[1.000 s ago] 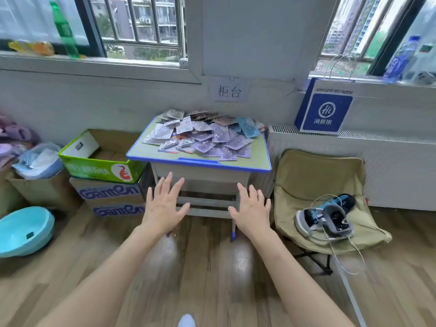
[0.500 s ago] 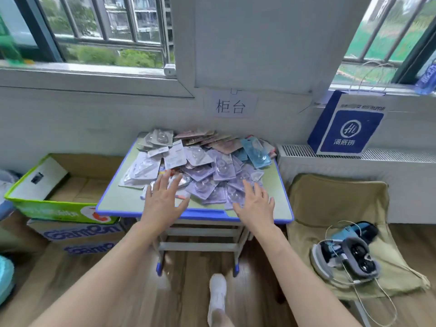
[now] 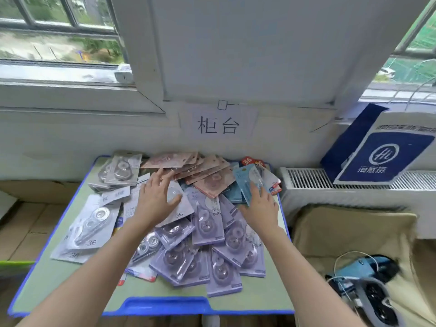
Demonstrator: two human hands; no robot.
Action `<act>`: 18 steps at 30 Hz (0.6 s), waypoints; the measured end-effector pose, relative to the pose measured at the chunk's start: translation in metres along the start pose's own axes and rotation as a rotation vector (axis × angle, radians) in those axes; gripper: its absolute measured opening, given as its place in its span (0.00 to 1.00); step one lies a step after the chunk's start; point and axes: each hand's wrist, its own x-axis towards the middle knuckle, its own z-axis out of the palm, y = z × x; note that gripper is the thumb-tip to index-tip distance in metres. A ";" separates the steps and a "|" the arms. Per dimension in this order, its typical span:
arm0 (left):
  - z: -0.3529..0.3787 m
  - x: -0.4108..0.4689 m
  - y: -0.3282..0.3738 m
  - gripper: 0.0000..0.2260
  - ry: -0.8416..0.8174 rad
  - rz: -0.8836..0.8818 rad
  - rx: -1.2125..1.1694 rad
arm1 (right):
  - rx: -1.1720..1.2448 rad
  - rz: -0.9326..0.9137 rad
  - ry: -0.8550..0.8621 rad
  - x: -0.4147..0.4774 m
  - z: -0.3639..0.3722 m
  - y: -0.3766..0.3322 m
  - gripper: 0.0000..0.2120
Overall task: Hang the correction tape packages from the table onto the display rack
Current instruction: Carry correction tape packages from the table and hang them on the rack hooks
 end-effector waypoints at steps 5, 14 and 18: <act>0.008 0.054 -0.016 0.31 -0.070 0.004 -0.031 | 0.011 0.075 -0.100 0.050 0.011 0.007 0.39; 0.008 0.149 -0.047 0.41 -0.267 0.099 -0.016 | -0.061 0.157 -0.164 0.095 0.038 0.008 0.42; 0.014 0.177 -0.053 0.50 -0.367 0.182 -0.024 | -0.091 0.173 -0.154 0.102 0.043 0.012 0.39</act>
